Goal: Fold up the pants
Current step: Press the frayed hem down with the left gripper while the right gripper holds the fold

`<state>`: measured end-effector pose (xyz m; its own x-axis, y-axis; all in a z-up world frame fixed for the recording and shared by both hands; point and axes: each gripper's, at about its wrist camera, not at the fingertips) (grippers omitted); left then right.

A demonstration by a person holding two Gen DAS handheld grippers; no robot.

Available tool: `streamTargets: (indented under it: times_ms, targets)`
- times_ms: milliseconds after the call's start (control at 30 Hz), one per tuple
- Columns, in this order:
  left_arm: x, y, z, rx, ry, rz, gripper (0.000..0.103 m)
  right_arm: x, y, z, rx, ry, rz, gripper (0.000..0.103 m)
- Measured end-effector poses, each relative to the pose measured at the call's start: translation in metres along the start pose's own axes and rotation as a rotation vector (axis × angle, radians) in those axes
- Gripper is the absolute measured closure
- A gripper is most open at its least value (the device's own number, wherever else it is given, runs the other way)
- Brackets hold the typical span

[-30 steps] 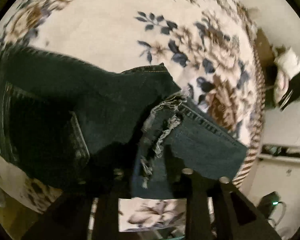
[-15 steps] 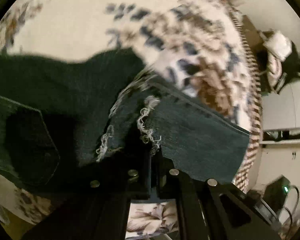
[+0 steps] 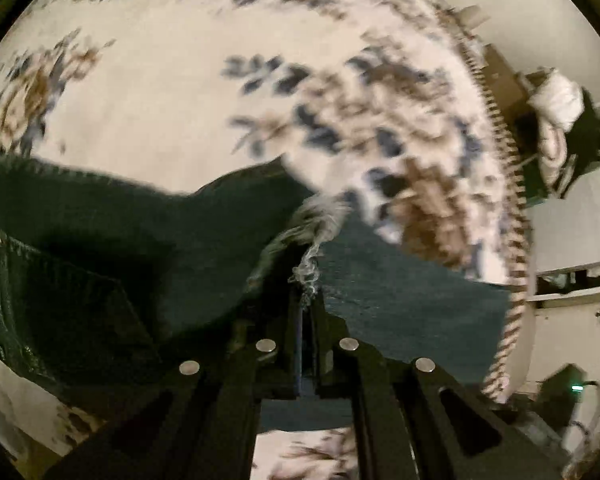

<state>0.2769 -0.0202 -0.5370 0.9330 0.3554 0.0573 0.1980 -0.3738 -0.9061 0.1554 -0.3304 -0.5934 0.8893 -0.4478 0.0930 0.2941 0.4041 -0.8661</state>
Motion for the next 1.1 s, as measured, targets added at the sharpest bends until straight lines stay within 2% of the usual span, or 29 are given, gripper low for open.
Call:
streamTargets:
  times_ms: [100,133,167,200,233,300,367,433,533,600,633,667,767,933,1000,1100]
  targets:
    - [0.003,0.011,0.011,0.036,-0.023,0.045,0.099,0.0,0.0,0.0,0.003,-0.007,0.006,0.026]
    - [0.003,0.011,0.015,0.017,-0.057,0.072,0.097,-0.001,0.001,-0.001,0.008,-0.001,0.011,0.026]
    - [0.003,0.008,0.021,-0.025,-0.097,0.097,0.093,-0.002,0.001,-0.002,0.015,0.006,0.014,0.026]
    - [0.002,0.002,0.024,-0.038,-0.116,0.093,0.084,-0.004,0.002,-0.004,0.023,0.013,0.015,0.026]
    - [0.0,-0.009,0.025,-0.061,-0.119,0.07,0.08,-0.006,0.002,-0.005,0.026,0.017,0.017,0.026]
    - [-0.002,-0.016,0.022,-0.086,-0.108,0.05,0.063,-0.01,0.003,-0.007,0.027,0.022,0.02,0.026]
    - [-0.002,-0.013,0.017,-0.098,-0.092,0.049,0.057,-0.012,0.005,-0.008,0.029,0.028,0.028,0.026]
    - [0.001,0.004,0.009,-0.08,-0.058,0.074,0.056,-0.013,0.007,-0.008,0.033,0.033,0.033,0.026]
    - [0.005,0.039,-0.004,-0.025,0.002,0.145,0.056,-0.013,0.008,-0.006,0.028,0.029,0.034,0.026]
    - [0.004,0.047,-0.01,0.009,0.031,0.14,0.059,-0.011,0.007,-0.005,0.031,0.028,0.027,0.026]
    - [0.001,0.047,-0.013,0.008,0.053,0.126,0.067,-0.01,0.007,-0.005,0.031,0.027,0.026,0.026]
    - [-0.003,0.046,-0.017,0.029,0.091,0.11,0.096,-0.009,0.007,-0.004,0.028,0.025,0.024,0.026]
    - [-0.01,0.029,-0.021,-0.006,0.1,0.082,0.098,-0.008,0.006,-0.005,0.026,0.023,0.022,0.026]
    - [-0.023,-0.015,-0.008,-0.07,-0.002,0.084,0.098,-0.009,0.002,-0.007,0.022,0.024,0.02,0.026]
    - [-0.028,-0.018,-0.001,-0.045,-0.014,0.082,0.098,-0.009,0.001,-0.008,0.013,0.022,0.023,0.026]
    - [-0.03,0.006,0.011,-0.01,-0.037,0.117,0.095,-0.009,0.001,-0.007,-0.004,0.012,0.036,0.026]
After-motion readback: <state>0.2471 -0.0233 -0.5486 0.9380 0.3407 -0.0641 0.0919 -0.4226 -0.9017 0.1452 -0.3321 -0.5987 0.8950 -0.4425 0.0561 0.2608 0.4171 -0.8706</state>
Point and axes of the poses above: each gripper's, at about its wrist camera, not at the fingertips, and y roughly the way its jaws point, z to its left, x to its top, and after that the axes turned 14 degrees about -y, right-handed
